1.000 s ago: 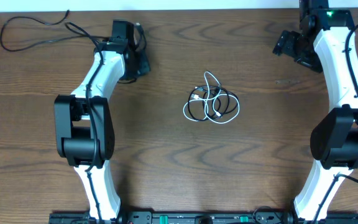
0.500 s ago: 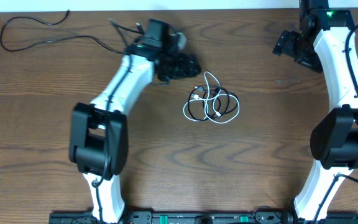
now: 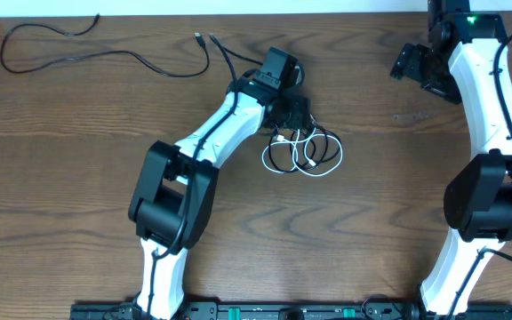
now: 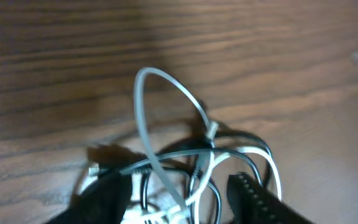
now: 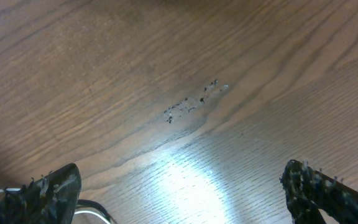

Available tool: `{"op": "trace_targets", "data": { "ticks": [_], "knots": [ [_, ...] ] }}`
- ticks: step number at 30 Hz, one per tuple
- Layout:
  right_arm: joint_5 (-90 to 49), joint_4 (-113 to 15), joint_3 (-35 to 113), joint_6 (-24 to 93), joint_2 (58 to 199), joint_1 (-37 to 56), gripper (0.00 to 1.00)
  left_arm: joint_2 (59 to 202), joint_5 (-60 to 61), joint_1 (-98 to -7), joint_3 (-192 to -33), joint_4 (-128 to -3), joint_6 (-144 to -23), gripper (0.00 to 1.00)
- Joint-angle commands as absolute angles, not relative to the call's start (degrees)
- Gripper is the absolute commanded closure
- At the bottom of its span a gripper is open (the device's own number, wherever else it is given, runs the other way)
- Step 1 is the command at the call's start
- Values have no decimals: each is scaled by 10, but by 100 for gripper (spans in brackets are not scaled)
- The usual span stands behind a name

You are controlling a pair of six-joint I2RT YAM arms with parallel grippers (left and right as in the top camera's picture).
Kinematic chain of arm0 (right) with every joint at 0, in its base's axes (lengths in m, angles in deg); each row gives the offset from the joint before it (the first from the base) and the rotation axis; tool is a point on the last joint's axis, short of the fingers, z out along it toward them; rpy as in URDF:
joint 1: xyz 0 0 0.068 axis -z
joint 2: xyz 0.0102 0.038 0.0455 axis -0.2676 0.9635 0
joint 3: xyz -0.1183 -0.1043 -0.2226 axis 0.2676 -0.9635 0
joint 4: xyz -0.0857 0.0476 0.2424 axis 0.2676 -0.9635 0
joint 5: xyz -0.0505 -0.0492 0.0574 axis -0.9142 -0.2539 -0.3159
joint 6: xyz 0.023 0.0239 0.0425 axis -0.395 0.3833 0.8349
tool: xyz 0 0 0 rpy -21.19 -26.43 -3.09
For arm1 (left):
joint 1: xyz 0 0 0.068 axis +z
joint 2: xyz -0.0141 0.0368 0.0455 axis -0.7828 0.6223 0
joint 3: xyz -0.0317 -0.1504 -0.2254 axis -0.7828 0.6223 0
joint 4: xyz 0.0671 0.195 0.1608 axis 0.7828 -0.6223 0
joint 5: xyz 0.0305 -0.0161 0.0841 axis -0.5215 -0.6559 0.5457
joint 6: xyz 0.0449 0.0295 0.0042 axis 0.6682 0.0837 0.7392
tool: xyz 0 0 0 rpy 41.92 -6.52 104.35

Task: Untangle cables
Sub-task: 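Move the left gripper to the white cable bundle and grasp it, then lift the white cable with the left gripper and pull it back-left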

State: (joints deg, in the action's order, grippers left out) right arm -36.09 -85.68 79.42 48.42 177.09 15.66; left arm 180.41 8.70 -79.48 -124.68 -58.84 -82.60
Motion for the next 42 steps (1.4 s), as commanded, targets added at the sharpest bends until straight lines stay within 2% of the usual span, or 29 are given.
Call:
{"op": "trace_targets", "data": {
  "ticks": [1, 3, 5, 6, 10, 13, 14, 26, 35, 42],
  "knots": [
    [-368, -858, 796, 480, 1775, 160, 1, 1811, 98, -793, -1249, -573, -835, 50],
    [-368, -858, 796, 480, 1775, 159, 1, 1811, 98, -793, -1249, -571, -834, 50],
    [-368, -858, 796, 480, 1775, 160, 1, 1812, 98, -793, -1249, -572, -834, 61],
    [-368, -857, 796, 480, 1775, 159, 1, 1815, 98, -794, -1249, -572, -835, 63],
    [-368, -858, 796, 480, 1775, 160, 1, 1827, 98, -795, -1249, -571, -834, 63],
    [-368, -857, 796, 480, 1775, 160, 1, 1824, 98, -794, -1249, -562, -834, 81],
    [-368, -858, 796, 480, 1775, 160, 1, 1821, 97, -793, -1249, -558, -835, 92],
    [-368, -857, 796, 480, 1775, 160, 1, 1691, 93, -792, -1250, -551, -875, 93],
    [-368, -858, 796, 480, 1775, 160, 1, 1542, 93, -792, -1250, -541, -965, 92],
    [-368, -857, 796, 480, 1775, 160, 1, 1442, 93, -792, -1250, -458, -976, 93]
  ]
}}
